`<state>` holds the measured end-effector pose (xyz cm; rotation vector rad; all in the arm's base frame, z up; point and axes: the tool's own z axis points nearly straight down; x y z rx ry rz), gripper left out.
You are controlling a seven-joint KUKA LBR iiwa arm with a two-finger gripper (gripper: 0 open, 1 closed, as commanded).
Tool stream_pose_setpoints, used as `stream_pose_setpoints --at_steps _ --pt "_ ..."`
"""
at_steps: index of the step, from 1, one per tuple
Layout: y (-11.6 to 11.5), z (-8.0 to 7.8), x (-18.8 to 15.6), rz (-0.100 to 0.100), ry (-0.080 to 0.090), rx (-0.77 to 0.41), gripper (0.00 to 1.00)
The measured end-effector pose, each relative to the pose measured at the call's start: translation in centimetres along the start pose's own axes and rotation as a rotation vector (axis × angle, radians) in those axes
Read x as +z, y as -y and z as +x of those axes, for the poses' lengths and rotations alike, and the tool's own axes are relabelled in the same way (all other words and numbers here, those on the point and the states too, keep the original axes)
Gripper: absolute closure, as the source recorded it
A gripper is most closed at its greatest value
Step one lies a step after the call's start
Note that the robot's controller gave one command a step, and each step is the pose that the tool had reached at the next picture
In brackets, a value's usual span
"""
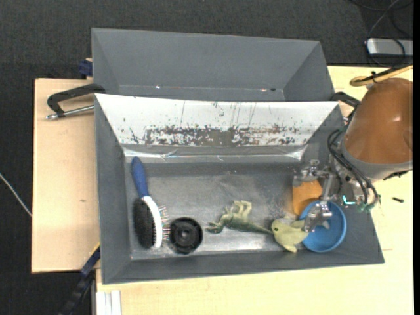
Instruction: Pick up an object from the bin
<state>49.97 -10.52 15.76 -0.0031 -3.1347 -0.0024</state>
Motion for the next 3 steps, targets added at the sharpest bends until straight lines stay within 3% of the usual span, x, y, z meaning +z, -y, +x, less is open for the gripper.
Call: stream_pose_setpoints --at_steps 1,2,3 --pt "2.0 0.5 8.7 -0.015 0.008 -0.160 0.00" --pt "1.9 0.2 8.5 -0.014 0.017 -0.161 1.00" --pt "4.0 -1.9 -6.9 0.008 0.021 -0.332 1.00"
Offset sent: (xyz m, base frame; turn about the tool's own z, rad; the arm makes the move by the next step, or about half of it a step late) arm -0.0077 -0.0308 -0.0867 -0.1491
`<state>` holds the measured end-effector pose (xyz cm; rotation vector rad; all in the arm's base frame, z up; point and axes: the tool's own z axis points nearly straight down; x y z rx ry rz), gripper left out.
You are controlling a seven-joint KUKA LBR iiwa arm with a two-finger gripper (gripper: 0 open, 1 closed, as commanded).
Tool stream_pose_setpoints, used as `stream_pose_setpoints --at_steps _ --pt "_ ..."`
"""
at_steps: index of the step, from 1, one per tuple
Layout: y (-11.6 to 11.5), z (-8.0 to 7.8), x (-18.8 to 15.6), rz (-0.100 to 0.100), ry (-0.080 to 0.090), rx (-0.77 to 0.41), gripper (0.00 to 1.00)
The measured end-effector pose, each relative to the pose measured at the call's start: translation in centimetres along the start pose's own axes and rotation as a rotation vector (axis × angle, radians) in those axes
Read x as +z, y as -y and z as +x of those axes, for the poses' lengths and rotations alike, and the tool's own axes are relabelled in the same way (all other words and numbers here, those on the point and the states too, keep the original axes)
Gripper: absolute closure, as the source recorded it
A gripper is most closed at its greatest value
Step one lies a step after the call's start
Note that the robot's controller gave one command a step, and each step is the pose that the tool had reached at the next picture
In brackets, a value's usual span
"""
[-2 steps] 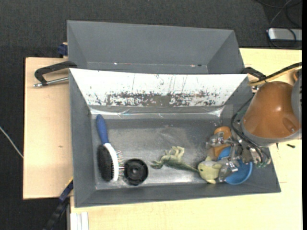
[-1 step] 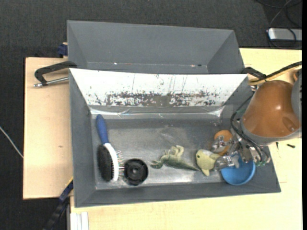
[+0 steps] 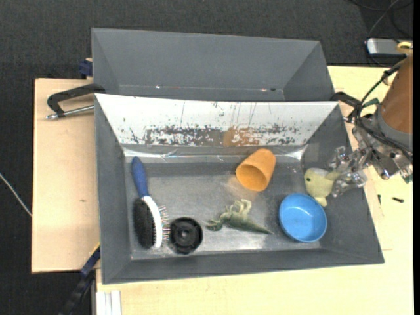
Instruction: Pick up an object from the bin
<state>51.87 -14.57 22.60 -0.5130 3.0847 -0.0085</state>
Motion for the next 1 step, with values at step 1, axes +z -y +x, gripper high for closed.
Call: stream_pose_setpoints --at_steps 1 --pt "-2.87 -2.60 0.47 -0.007 -0.005 -0.210 1.00"
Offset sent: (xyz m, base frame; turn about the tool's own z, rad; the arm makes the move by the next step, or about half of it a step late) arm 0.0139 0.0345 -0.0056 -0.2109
